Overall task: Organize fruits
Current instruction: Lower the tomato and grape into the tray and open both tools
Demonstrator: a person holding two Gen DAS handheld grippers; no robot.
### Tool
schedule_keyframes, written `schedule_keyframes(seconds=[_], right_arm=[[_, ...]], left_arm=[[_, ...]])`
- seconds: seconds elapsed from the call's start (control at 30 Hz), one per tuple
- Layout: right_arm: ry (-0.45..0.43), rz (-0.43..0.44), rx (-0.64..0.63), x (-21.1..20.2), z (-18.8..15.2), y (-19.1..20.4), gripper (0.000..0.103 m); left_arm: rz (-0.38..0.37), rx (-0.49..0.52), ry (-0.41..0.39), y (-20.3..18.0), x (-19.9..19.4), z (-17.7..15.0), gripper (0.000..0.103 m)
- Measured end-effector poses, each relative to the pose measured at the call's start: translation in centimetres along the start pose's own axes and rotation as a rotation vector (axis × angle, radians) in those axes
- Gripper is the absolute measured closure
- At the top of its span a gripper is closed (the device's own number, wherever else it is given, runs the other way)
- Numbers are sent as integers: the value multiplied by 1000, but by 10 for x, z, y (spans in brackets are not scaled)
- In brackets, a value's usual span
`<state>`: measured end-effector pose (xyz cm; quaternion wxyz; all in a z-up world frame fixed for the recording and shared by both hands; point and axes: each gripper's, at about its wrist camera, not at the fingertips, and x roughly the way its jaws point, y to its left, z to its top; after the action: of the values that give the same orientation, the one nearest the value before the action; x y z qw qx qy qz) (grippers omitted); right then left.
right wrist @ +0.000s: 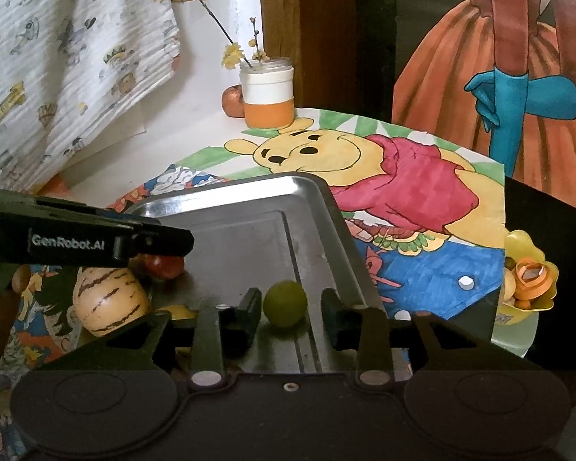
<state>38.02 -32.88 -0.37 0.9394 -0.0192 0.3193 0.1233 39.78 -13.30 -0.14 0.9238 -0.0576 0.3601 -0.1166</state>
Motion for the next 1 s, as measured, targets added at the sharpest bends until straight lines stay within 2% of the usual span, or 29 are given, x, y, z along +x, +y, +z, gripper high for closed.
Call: schedule_keyframes(seconds=[0.07, 0.2, 0.3, 0.37, 0.5, 0.57, 0.67, 0.77, 1.0], right_arm=[[-5, -4, -1, -2, 0, 0, 59], [-17, -14, 5, -6, 0, 1, 54], [-30, -18, 11, -11, 0, 0, 44], [-39, -19, 17, -15, 0, 1, 32], [-58, -36, 16, -23, 0, 3, 23], [-68, -43, 18, -28, 0, 4, 17], [-84, -54, 23, -35, 0, 5, 10], [-99, -66, 27, -41, 1, 7, 2], [-115, -79, 70, -56, 0, 9, 1]], left_arm=[[0, 0, -12, -1, -3, 1, 45], [-1, -5, -38, -2, -11, 3, 38], [3, -8, -47, -3, -16, 3, 27], [10, -9, -56, -3, -19, 2, 20], [26, -16, -64, -3, -24, 1, 13], [34, -26, -72, -3, -28, 1, 5], [47, -40, -86, 0, -35, -1, 1], [59, -72, -89, 5, -41, -2, 1], [100, -104, -87, 15, -58, -13, 0]])
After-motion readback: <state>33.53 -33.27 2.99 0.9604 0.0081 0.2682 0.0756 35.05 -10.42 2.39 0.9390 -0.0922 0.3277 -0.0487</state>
